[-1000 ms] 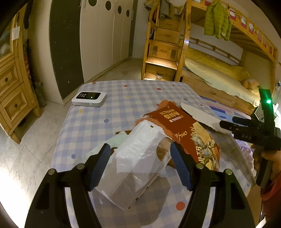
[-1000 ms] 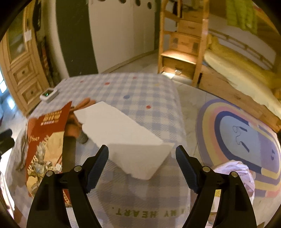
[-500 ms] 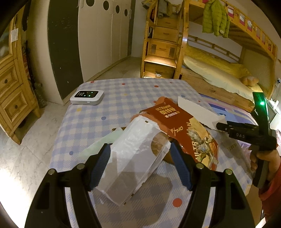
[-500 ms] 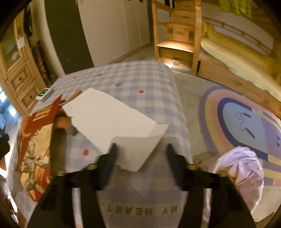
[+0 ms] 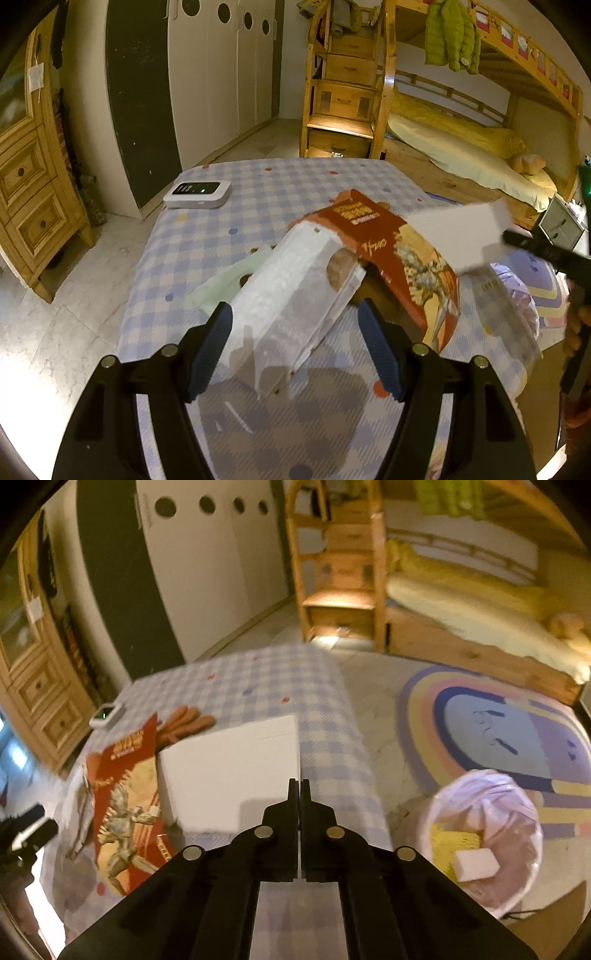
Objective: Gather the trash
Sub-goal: 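Grasp the white paper bag with the left gripper while the right gripper lifts the sheet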
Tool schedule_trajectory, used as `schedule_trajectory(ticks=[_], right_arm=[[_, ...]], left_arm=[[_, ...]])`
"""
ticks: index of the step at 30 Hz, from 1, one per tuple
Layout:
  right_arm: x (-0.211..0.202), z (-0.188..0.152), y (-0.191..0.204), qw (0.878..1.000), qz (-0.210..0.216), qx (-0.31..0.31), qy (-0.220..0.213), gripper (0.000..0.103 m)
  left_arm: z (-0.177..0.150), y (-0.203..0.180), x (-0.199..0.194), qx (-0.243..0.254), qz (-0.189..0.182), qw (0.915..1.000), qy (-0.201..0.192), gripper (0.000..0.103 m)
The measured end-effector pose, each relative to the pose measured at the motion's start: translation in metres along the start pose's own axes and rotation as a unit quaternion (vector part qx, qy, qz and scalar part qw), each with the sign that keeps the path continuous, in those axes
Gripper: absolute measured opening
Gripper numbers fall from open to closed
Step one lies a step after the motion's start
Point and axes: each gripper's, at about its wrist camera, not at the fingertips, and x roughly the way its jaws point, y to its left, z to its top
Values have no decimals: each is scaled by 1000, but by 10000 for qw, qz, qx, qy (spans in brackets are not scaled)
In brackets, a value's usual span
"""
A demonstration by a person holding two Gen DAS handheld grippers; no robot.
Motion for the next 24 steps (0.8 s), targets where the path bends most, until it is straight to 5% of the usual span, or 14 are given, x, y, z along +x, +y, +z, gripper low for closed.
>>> schedule_trajectory(ticks=[5, 20, 24], right_arm=[[-34, -6, 0, 9987, -340, -60, -365, 0], [-60, -23, -2, 9989, -355, -35, -304, 0], [-63, -27, -5, 9989, -351, -35, -297, 0]], left_arm=[[-10, 4, 3, 76, 127, 9998, 137, 69], [-8, -14, 50, 562, 338, 9963, 550, 67], [-5, -13, 53, 576, 447, 9958, 558, 55]])
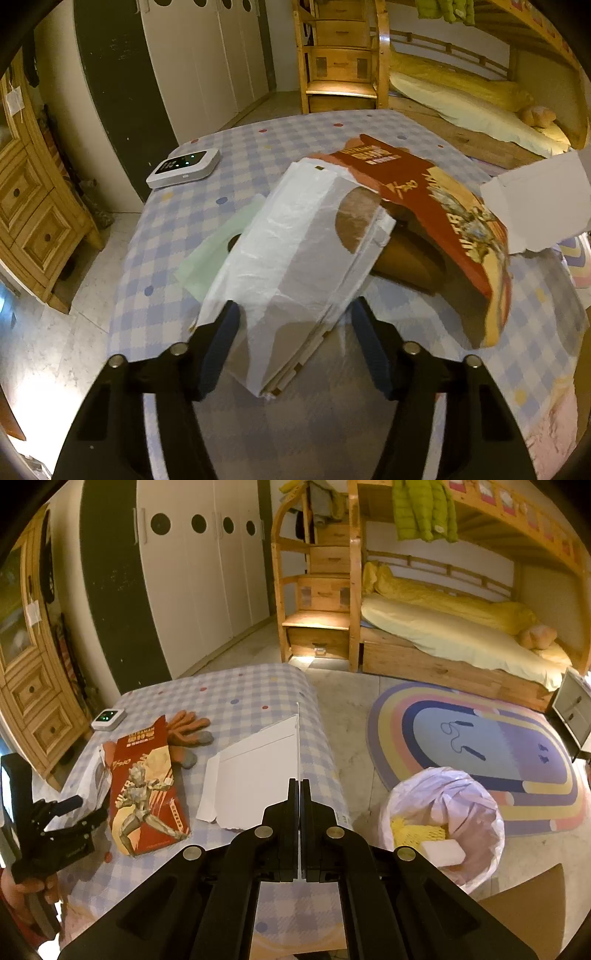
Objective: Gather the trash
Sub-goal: 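Grasp the white paper bag with the left gripper while the right gripper lifts the sheet, then carry the paper bag and sheet over the wastebasket and open both grippers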
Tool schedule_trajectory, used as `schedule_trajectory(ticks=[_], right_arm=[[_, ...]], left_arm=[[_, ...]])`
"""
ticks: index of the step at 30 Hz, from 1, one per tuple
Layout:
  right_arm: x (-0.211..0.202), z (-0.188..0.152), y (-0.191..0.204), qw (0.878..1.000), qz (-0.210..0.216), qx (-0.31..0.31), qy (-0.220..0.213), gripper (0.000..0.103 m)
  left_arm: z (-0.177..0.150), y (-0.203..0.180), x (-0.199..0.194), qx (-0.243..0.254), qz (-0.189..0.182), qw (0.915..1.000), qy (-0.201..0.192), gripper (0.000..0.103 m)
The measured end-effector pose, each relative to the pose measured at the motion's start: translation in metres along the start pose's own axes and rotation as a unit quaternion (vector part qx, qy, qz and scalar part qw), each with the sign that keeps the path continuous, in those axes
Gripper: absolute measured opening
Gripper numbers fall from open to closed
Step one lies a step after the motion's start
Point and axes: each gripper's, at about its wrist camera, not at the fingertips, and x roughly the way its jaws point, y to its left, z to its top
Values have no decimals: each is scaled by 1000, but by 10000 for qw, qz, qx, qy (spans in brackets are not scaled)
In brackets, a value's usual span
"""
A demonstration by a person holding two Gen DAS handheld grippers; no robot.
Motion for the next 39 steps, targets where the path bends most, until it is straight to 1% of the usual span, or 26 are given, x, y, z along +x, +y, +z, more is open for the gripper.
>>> schedule_trajectory(ticks=[1, 2, 3, 4, 5, 7, 9, 11, 13, 14, 16, 20, 23, 24, 26, 27, 29, 32, 33, 36, 39], right_arm=[[-1, 0, 0, 10000, 5, -2, -5, 0], [-1, 0, 0, 10000, 8, -8, -14, 0], [0, 0, 0, 10000, 3, -7, -14, 0], [-1, 0, 0, 10000, 11, -7, -28, 0], [-2, 0, -1, 10000, 17, -3, -46, 0], [-4, 1, 0, 10000, 27, 6, -85, 0], [-6, 2, 0, 9999, 33, 18, -144, 0], [-11, 5, -2, 9997, 45, 39, -237, 0], [-15, 7, -4, 9995, 46, 72, -320, 0], [-19, 8, -6, 9992, 47, 109, -382, 0], [-23, 10, -9, 9989, 56, 155, -446, 0], [-35, 10, -20, 9982, 14, 242, -554, 0], [-44, 9, -30, 9977, -55, 322, -601, 0], [-47, 9, -33, 9975, -75, 341, -616, 0], [-56, 7, -43, 9967, -193, 407, -681, 0], [-58, 7, -48, 9964, -235, 426, -699, 0], [-64, 4, -59, 9952, -410, 479, -750, 0], [-71, 0, -80, 9923, -767, 590, -772, 0], [-72, -3, -92, 9904, -944, 670, -752, 0], [-70, -8, -115, 9859, -1299, 811, -671, 0], [-60, -18, -142, 9792, -1736, 961, -436, 0]], left_arm=[[1, 0, 0, 26, 37, 10000, 17, 47], [1, 1, -1, 45, 63, 10000, 25, 42], [2, 2, -3, 50, 68, 10000, 28, 30], [3, 5, -7, 3, 15, 10000, 18, 12], [4, 9, -13, -69, -26, 10000, -16, 5], [8, 16, -30, -166, -81, 9996, -211, 1], [12, 24, -52, -241, -232, 9984, -458, 1], [19, 32, -77, -357, -519, 9954, -720, 0], [26, 40, -103, -485, -887, 9901, -977, 0], [28, 40, -112, -512, -983, 9881, -1068, 0], [35, 35, -130, -476, -1199, 9836, -1264, 0], [42, 8, -147, -244, -1428, 9787, -1455, 0], [47, -25, -149, 35, -1605, 9756, -1496, 0], [49, -41, -148, 153, -1716, 9737, -1492, 0], [53, -59, -143, 310, -1848, 9712, -1475, 0], [56, -76, -140, 414, -1976, 9687, -1446, 0], [58, -98, -137, 547, -2123, 9650, -1439, 0], [63, -135, -129, 768, -2362, 9584, -1408, 0], [65, -148, -125, 827, -2428, 9564, -1393, 0], [68, -180, -113, 983, -2597, 9515, -1324, 0], [70, -206, -101, 1097, -2742, 9477, -1207, 0]])
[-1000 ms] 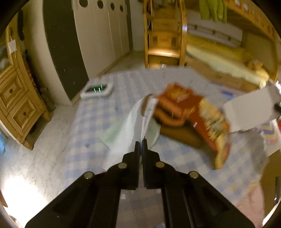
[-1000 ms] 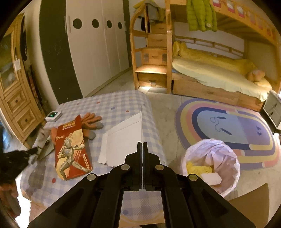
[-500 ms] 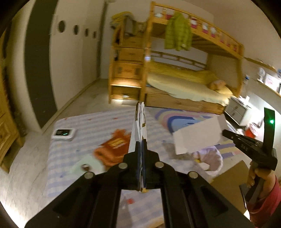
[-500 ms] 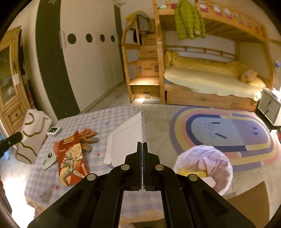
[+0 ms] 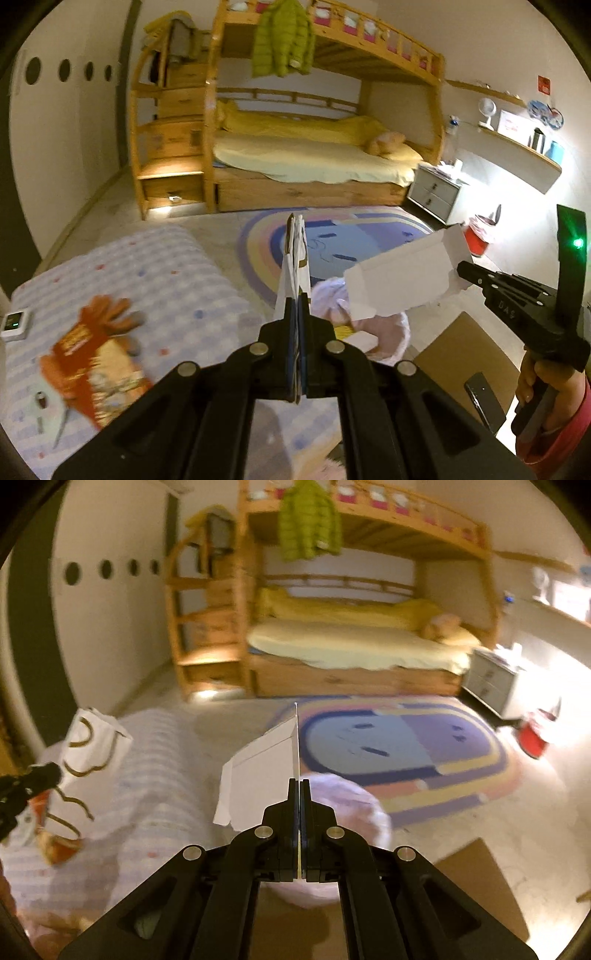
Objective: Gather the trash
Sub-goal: 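Carry the paper bag and sheet over the wastebasket and open both grippers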
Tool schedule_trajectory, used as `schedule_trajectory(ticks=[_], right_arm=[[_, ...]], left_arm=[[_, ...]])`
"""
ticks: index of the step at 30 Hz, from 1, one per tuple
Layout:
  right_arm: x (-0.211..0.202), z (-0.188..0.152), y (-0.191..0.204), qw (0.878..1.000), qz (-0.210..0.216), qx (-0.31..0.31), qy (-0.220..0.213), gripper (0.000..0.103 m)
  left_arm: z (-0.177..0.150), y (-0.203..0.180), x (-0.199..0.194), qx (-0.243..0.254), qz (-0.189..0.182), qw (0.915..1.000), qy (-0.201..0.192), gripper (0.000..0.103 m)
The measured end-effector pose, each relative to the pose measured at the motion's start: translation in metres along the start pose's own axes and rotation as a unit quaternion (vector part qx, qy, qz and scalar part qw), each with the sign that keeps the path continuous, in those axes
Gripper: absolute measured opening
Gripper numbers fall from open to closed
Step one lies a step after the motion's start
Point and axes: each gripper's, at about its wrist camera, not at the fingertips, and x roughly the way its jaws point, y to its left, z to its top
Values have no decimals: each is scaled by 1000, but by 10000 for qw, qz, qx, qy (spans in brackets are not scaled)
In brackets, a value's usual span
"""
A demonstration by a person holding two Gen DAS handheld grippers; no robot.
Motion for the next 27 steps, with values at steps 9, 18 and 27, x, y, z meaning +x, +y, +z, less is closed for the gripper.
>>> schedule_trajectory(ticks=[9, 18, 27], right_arm=[[66, -11, -32, 9972, -504, 29, 553, 0], [100, -17, -44, 9960, -394, 100, 800, 8], [79, -19, -65, 9964, -112, 402, 733, 12]], left_arm=[[3, -21, 49, 126, -312, 9990, 306, 0], [7, -38, 80, 263, -401, 9977, 484, 0], [3, -62, 96, 422, -474, 9961, 611, 0]])
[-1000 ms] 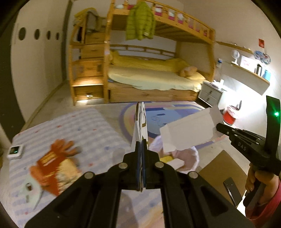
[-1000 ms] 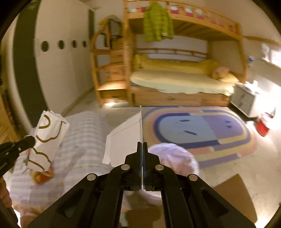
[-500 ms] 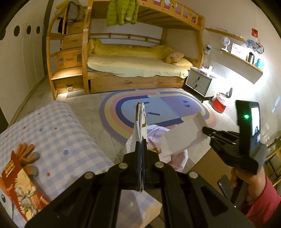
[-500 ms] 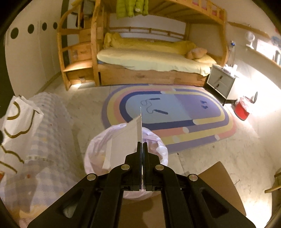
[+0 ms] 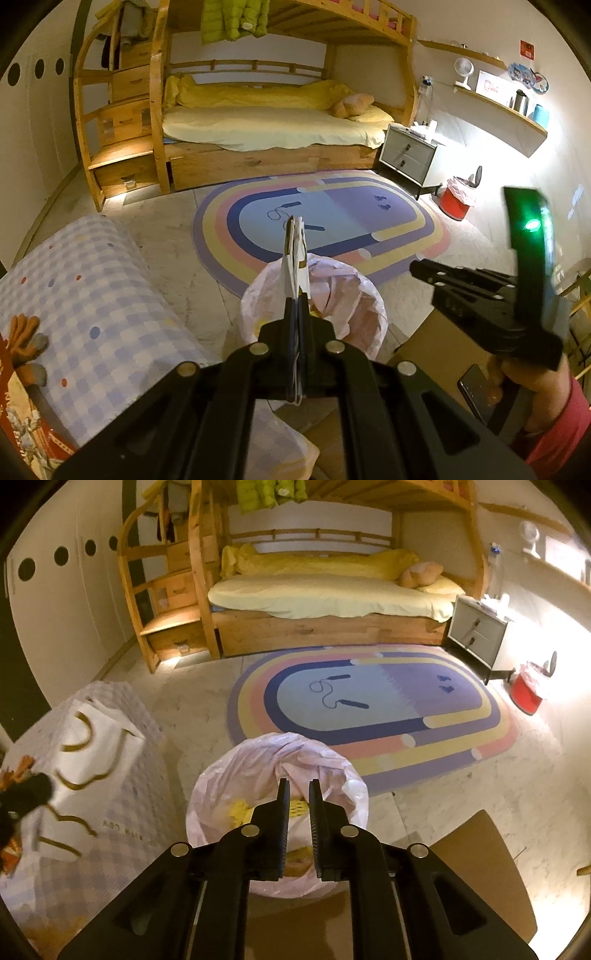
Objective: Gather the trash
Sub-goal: 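Carry the paper bag and sheet over the wastebasket and open both grippers, then move both tools back over the table toward the remaining items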
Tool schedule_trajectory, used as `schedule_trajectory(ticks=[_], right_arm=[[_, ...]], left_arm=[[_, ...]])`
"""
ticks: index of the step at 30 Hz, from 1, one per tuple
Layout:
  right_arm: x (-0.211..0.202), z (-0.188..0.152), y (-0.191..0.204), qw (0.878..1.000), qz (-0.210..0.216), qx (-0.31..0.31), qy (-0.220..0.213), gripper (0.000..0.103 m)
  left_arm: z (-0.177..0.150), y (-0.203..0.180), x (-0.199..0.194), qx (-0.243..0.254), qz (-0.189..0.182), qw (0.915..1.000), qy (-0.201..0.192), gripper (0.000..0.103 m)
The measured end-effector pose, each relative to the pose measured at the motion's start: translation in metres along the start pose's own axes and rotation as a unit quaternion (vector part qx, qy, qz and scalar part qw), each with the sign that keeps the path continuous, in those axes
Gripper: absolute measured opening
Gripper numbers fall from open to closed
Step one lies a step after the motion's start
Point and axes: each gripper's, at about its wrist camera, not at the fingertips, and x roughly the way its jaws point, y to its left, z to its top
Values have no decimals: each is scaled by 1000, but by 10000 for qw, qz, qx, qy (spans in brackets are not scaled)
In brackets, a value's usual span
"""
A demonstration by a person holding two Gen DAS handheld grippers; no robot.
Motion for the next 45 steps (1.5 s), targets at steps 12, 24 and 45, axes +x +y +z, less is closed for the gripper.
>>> schedule_trajectory(ticks=[12, 24, 45], right_arm=[[-21, 5, -28, 9990, -19, 380, -236, 12], [-30, 3, -21, 9990, 89, 368, -235, 13], [-104, -16, 143, 9748, 1901, -1143, -229, 26]], left_arm=[[27, -33, 58, 446, -268, 9984, 222, 0], [32, 1, 29, 19, 253, 9997, 17, 38], [-63, 92, -153, -795, 1574, 9835, -411, 62]])
